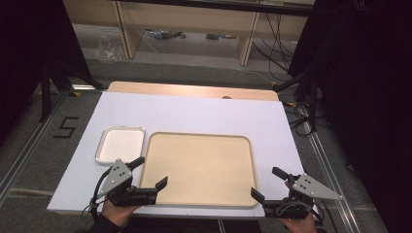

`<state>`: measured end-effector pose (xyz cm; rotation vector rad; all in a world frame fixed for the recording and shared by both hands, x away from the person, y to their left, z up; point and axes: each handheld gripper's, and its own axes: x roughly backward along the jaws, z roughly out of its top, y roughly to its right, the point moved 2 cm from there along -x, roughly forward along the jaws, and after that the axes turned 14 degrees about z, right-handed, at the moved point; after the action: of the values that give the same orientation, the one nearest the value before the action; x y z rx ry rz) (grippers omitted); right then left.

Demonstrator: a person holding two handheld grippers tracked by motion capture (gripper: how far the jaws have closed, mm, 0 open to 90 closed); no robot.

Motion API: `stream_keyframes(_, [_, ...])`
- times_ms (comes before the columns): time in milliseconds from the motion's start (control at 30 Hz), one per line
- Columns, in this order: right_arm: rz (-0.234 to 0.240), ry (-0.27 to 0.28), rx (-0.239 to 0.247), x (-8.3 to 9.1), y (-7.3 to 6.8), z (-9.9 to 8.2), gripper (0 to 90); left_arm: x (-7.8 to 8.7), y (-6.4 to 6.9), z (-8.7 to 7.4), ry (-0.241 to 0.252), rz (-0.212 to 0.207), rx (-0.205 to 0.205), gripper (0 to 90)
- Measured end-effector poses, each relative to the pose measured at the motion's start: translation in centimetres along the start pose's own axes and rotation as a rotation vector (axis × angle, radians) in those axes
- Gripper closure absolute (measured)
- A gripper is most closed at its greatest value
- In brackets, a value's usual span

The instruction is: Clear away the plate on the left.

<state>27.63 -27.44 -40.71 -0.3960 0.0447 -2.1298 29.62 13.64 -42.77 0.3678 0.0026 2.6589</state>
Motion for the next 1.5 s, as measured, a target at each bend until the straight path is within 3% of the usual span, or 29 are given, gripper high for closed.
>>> stream_keyframes(467, [-0.004,0.0,-0.001,0.0,0.1,0.0,0.7,-0.2,-0.3,-0.1,-0.017,-0.002,0.001,3.6])
stream_keyframes(500, [0.011,-0.002,-0.028,-0.1,-0.1,0.0,0.7,-0.2,-0.3,-0.1,-0.017,-0.002,0.001,3.6])
stream_keyframes(533, [-0.002,-0.001,-0.001,0.0,0.1,0.0,0.7,-0.2,-0.4,-0.1,-0.017,0.003,0.008,3.6])
stream_keyframes(700, [-0.003,-0.004,-0.007,0.0,0.0,0.0,0.7,-0.3,-0.9,0.0,-0.015,0.005,-0.002,3.7])
stream_keyframes(967, [-0.005,-0.003,-0.002,0.0,0.0,0.0,0.7,-0.9,-2.4,-0.2,-0.032,0.056,-0.003,3.9])
stream_keyframes(1300, [-0.004,-0.005,-0.002,0.0,0.0,0.0,0.7,-1.4,-3.3,-0.3,-0.041,0.088,-0.02,3.9])
stream_keyframes(1500, [-0.001,0.001,0.0,-0.1,0.0,0.0,0.7,-1.7,-4.2,-0.4,-0.052,0.113,-0.009,3.9])
